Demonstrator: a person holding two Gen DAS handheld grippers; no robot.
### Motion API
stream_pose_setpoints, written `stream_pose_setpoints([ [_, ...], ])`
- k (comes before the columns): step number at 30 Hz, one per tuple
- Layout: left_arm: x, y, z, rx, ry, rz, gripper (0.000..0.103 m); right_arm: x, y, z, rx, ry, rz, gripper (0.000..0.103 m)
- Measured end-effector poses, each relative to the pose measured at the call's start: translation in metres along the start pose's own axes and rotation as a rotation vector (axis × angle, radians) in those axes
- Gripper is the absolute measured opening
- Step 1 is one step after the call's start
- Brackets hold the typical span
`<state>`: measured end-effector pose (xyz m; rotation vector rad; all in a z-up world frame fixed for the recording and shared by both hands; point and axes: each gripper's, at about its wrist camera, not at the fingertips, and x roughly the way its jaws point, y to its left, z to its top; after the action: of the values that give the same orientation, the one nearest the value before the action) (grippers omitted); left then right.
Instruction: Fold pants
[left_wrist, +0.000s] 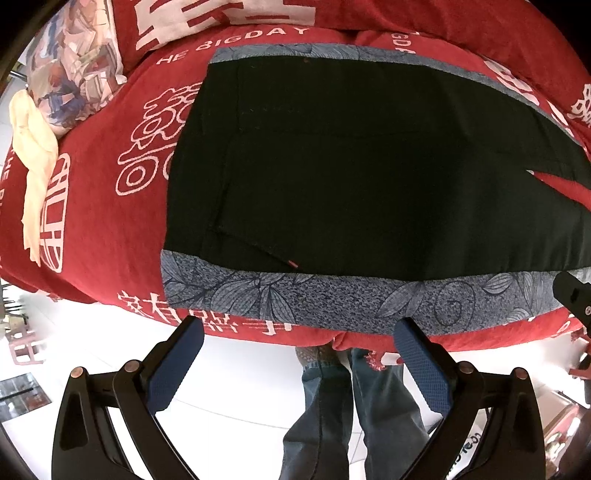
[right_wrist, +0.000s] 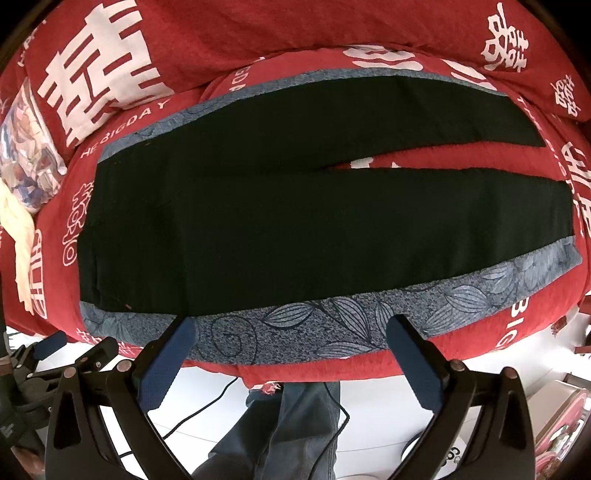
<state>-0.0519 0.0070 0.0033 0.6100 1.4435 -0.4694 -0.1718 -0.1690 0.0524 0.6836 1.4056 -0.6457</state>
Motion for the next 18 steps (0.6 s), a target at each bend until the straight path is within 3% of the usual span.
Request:
stream_pose_setpoints([
  [18,0.0048,-0.0038,0.0046,-0.003,0.009,-0.001,0.103,0.0052,-0.0068,-0.0007,0.019,0.020,0.005,0.103],
])
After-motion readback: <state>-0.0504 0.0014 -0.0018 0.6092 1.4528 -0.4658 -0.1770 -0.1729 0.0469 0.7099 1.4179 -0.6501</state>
